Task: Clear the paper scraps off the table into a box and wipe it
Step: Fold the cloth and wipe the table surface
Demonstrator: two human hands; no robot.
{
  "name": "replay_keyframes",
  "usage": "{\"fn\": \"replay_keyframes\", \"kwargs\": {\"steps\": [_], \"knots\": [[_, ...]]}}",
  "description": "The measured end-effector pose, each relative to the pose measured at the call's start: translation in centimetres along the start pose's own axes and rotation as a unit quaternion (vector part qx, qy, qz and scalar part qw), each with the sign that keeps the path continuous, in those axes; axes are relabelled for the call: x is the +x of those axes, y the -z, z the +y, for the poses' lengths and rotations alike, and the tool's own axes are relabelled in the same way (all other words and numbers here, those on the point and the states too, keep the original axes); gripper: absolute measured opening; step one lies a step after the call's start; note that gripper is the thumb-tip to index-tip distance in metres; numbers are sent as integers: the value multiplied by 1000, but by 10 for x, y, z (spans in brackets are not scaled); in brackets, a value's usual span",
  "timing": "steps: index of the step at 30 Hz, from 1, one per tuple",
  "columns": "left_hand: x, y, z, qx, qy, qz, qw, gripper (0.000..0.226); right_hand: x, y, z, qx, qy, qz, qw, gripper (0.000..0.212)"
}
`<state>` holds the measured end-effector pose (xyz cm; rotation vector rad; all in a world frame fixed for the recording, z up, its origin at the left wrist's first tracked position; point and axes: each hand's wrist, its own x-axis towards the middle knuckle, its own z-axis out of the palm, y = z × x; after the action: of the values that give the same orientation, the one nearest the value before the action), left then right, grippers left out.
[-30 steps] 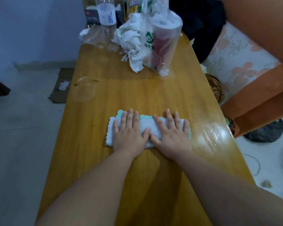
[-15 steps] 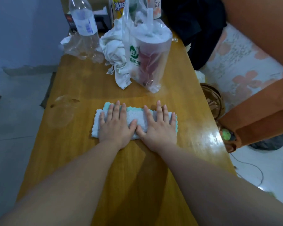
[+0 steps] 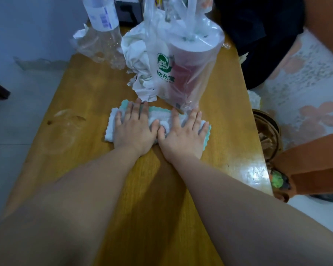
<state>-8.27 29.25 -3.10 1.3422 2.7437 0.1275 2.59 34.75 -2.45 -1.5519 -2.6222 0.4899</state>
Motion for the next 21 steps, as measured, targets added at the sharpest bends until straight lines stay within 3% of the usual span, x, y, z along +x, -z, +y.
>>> {"fn": "replay_keyframes", "kwargs": {"steps": [13,17,21], "knots": [[1,-4,-4,6,6,1,1000,69,-1,-6,3,4,6,14,1000,65],[0,-5,0,-14,48,-25,998,75,-1,-7,11,12,25,14,1000,64],[-11,-7,24,-15,60,-15,998,77,-7,4,40,-37,43,10,998,65]]}}
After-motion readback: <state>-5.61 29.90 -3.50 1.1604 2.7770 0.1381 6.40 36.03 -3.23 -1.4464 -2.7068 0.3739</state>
